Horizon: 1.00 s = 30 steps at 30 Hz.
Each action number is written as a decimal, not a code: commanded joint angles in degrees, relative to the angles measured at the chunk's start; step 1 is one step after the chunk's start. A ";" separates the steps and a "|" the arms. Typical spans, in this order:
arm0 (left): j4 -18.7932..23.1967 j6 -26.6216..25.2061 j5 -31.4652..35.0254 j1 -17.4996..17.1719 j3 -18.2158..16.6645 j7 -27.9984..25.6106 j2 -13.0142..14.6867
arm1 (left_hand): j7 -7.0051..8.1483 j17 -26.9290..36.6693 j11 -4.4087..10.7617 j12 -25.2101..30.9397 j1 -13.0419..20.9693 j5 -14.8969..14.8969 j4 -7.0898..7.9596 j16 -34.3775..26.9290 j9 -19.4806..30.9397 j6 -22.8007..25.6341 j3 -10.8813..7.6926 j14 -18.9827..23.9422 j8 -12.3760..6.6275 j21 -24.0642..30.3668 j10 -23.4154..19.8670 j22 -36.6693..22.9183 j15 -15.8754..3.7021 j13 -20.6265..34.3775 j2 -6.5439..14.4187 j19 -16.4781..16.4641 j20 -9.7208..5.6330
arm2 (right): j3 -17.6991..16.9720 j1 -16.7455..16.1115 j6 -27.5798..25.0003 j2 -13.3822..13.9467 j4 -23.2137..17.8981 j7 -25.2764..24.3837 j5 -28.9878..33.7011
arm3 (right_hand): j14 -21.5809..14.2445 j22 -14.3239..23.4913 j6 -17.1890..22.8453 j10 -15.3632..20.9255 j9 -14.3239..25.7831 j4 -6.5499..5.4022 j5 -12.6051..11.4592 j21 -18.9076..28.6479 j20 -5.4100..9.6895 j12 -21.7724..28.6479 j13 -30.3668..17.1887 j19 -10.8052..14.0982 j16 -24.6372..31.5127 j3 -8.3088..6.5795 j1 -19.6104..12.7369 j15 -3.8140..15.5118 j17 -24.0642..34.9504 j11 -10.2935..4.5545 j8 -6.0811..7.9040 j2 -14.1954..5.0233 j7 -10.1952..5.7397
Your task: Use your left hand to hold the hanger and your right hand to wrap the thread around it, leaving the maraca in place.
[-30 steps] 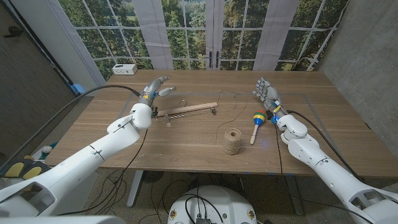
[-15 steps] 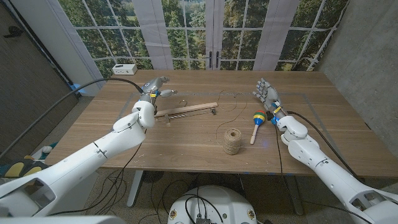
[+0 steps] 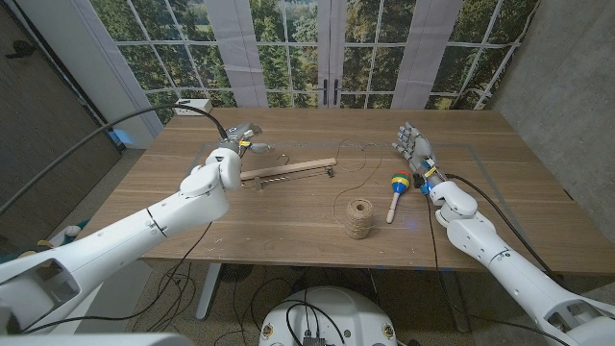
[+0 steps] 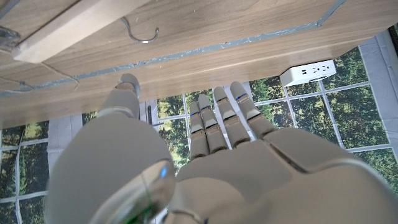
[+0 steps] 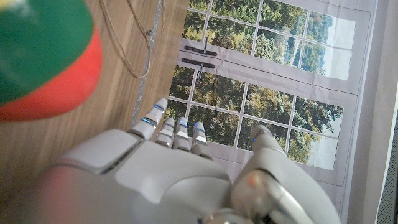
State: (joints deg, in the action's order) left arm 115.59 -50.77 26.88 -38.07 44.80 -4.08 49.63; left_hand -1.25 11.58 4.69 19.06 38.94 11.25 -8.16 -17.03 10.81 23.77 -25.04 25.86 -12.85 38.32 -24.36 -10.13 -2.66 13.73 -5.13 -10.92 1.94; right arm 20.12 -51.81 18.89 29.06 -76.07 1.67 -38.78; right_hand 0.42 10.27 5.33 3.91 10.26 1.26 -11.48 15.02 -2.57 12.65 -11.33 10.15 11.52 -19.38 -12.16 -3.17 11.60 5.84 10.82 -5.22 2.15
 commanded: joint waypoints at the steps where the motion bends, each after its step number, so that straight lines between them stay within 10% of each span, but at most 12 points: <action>1: 2.00 -7.21 6.11 5.35 6.64 12.25 1.76 | 0.18 0.53 -0.25 0.13 1.00 0.61 -0.09 -0.12 0.25 0.74 0.70 -0.68 -0.11 -0.88 0.96 -0.22 -2.39 0.56 0.05 0.83 0.17 | -0.26 -0.87 0.18 0.34 -0.71 0.11 -0.28 | -0.34 0.10 0.51 0.56 0.28 0.24 -0.07 -0.36 0.17 0.13 -0.12 0.39 0.42 -0.02 0.13 -0.31 0.09 0.23 0.37 -0.48 -0.02; 30: -3.63 -8.97 11.43 11.75 14.10 24.73 -0.05 | 1.15 0.84 0.27 0.91 3.57 1.36 -0.22 0.05 0.48 1.80 2.96 -1.54 0.10 -2.30 0.73 -0.26 -3.00 1.87 1.10 0.57 -0.02 | 0.02 -0.18 0.10 -0.02 0.87 2.01 -1.11 | -0.42 0.12 0.57 0.90 0.29 0.25 -0.06 -0.64 0.24 0.01 -0.16 0.53 0.37 -0.02 0.41 -0.34 0.07 0.37 0.30 -0.55 0.00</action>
State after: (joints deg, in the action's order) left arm 115.07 -59.61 35.58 -29.39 55.07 16.69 50.75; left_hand -0.02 12.32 4.88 19.54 41.81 12.13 -8.30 -16.64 11.07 25.00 -22.21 23.73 -12.57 36.13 -22.97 -10.27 -2.57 15.32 -4.20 -9.92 1.71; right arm 19.84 -52.60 19.13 29.50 -76.15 2.82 -39.63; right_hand 0.42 10.26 5.32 4.51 10.26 1.25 -11.48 14.39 -2.35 12.65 -11.32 10.35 11.52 -19.38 -11.86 -3.16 11.59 5.84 10.82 -5.52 2.15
